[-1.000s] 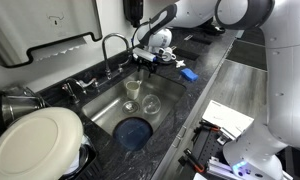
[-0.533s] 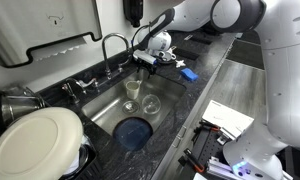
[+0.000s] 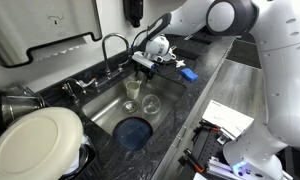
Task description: Pour the water out of the mug cup in the sink
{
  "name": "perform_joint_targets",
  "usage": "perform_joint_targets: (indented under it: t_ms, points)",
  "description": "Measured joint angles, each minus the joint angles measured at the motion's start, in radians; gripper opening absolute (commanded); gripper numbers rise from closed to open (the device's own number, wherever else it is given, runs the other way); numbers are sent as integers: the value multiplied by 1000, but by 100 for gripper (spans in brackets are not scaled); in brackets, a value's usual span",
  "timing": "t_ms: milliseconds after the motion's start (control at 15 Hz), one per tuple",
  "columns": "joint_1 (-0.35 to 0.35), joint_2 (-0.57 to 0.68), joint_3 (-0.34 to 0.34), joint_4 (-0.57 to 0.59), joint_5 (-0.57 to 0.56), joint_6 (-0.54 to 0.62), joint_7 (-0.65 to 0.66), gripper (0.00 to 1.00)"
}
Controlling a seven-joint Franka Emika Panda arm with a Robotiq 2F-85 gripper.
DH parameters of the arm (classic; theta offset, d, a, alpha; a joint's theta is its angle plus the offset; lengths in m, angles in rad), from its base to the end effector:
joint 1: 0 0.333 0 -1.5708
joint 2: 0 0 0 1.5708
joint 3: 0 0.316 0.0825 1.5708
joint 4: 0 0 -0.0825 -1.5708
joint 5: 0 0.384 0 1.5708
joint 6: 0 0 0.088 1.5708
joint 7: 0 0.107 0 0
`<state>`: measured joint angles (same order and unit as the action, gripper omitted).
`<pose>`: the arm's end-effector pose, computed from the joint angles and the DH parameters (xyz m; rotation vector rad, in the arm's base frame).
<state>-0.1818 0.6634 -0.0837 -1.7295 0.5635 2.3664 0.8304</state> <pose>0.6476 -0.1643 0.1990 -2.0731 1.9107 0.1559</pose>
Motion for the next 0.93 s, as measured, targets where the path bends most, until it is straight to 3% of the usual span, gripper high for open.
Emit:
perform_joint_targets:
  t_ms: [933]
  points:
    - [0, 30, -1, 21, 22, -2, 20, 100]
